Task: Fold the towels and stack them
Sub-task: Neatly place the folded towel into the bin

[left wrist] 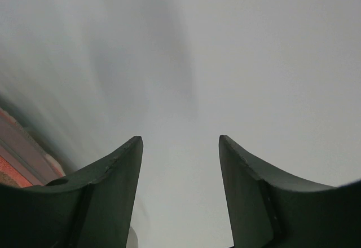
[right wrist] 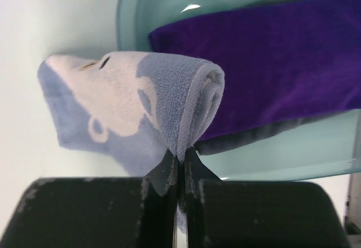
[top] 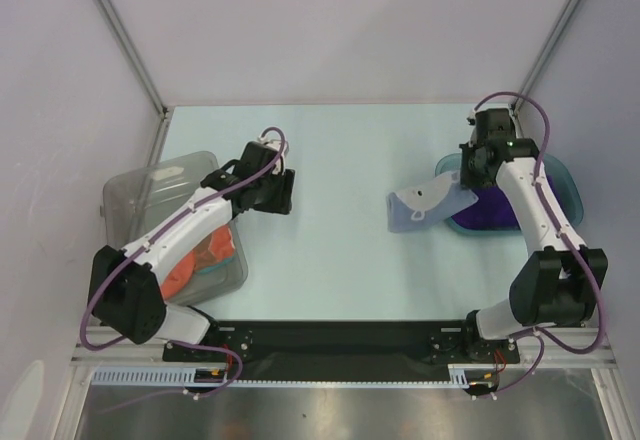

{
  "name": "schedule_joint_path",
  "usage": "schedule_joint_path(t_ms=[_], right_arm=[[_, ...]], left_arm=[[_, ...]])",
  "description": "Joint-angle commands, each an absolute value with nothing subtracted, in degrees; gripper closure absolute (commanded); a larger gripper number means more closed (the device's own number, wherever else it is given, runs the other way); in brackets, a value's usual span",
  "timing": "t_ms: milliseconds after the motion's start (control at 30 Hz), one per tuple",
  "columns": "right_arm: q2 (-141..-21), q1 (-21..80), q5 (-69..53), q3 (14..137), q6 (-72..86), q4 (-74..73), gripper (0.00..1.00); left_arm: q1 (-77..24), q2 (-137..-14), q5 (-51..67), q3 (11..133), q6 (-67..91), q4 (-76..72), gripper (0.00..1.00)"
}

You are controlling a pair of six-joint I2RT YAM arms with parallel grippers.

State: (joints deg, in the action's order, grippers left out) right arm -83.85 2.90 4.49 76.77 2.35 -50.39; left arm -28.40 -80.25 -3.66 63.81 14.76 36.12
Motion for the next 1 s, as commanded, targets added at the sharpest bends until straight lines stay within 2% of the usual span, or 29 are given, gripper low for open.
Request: schedule_joint_path(t_ms=[0,133,367,967], right_arm=[[-85.34,0.44,8.00,81.38,-2.80,-52.12,1.00],[-86.66,-7.98,8.43,85.16,-4.22,-52.30,1.00],[-89.47,-14.14,6.86,88.67,-6.94,-51.94,1.00],[-97.64,-21.44,3.17,94.31,-12.83,-51.33,1.00]], left_arm=[[-28.21,-81.39,-3.25,64.77,12.92,35.16,0.38],[-28.21,-81.74,-3.34,64.60,11.96,35.51,0.37],[-28.21,-82.88,-2.37,68.20,10.90,38.23,0.36],[-28.21,-87.00,-0.44,85.42,10.11,46.05,0.33]])
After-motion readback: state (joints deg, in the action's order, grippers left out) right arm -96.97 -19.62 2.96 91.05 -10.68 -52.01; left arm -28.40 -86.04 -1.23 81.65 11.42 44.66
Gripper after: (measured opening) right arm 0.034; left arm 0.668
